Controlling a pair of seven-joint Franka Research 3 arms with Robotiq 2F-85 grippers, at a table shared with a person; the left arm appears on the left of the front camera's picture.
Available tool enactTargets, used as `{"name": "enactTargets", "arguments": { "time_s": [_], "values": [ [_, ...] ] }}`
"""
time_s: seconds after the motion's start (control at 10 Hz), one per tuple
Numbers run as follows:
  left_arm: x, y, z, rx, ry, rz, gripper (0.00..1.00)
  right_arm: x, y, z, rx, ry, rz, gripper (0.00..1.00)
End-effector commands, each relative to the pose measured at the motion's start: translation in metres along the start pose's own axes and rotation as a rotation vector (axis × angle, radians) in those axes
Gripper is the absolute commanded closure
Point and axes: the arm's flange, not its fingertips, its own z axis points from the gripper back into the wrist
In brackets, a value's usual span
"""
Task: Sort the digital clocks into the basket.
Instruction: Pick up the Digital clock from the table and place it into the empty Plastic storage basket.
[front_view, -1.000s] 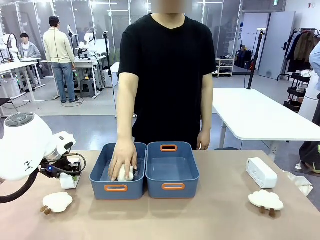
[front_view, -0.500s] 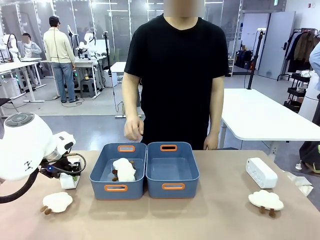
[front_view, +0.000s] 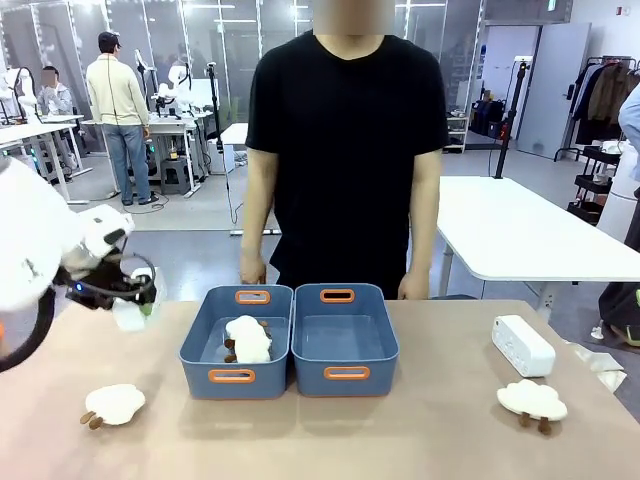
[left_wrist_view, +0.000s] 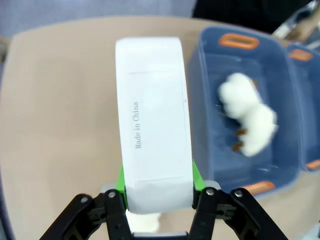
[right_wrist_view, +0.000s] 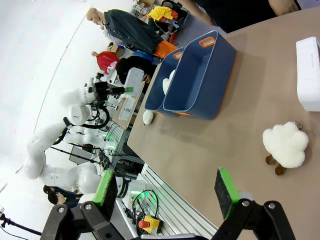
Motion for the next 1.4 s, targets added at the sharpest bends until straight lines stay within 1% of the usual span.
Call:
{"name": "enactTargets", "arguments": {
  "time_s": [0.0,0.1,0.2,0.3,0.4,0.5,0.6,0.7,0.8,0.9,1.0,1.1,1.2,1.3],
  "values": [
    [0.009,-0.015,0.018,-0.05,0.054,-0.044,0.49,0.002,0.001,0.0,0.015,-0.012,0.01,0.0],
    [0.012,-0.047,0.032,-0.065,0.055,-0.057,0.49,0.002,0.001,0.0,0.015,-0.012,0.01,0.0],
    [0.018,-0.087,0.042,-0.098,0.015,-0.068,0.49,0.002,0.001,0.0,0.015,-0.012,0.01,0.0],
    [0.022,-0.134,0.037,-0.078,0.049,-0.072,0.49,0.002,0.001,0.0,0.015,-0.012,0.01,0.0],
    [0.021,-0.178,0.023,-0.061,0.077,-0.044,0.49,0.002,0.001,0.0,0.015,-0.012,0.01,0.0],
    [0.015,-0.224,0.01,-0.012,0.081,-0.044,0.49,0.002,0.001,0.0,0.015,-0.012,0.01,0.0],
    [0.014,-0.259,-0.001,0.021,0.056,-0.045,0.49,0.002,0.001,0.0,0.015,-0.012,0.01,0.0],
    [0.014,-0.29,-0.015,0.049,0.045,0.009,0.49,0.002,0.001,0.0,0.015,-0.012,0.01,0.0],
    [0.012,-0.316,-0.032,0.067,0.042,0.03,0.49,0.002,0.001,0.0,0.015,-0.012,0.01,0.0],
    [0.009,-0.339,-0.05,0.075,0.021,0.018,0.49,0.002,0.001,0.0,0.015,-0.012,0.01,0.0],
    [0.008,-0.355,-0.067,0.086,-0.026,0.016,0.49,0.002,0.001,0.0,0.015,-0.012,0.01,0.0],
    [0.01,-0.362,-0.087,0.077,-0.008,0.043,0.49,0.002,0.001,0.0,0.015,-0.012,0.01,0.0],
    [0.012,-0.365,-0.103,0.026,0.006,0.043,0.49,0.002,0.001,0.0,0.015,-0.012,0.01,0.0],
    [0.012,-0.365,-0.125,0.023,0.04,0.058,0.49,0.002,0.001,0.0,0.015,-0.012,0.01,0.0]
  ]
}}
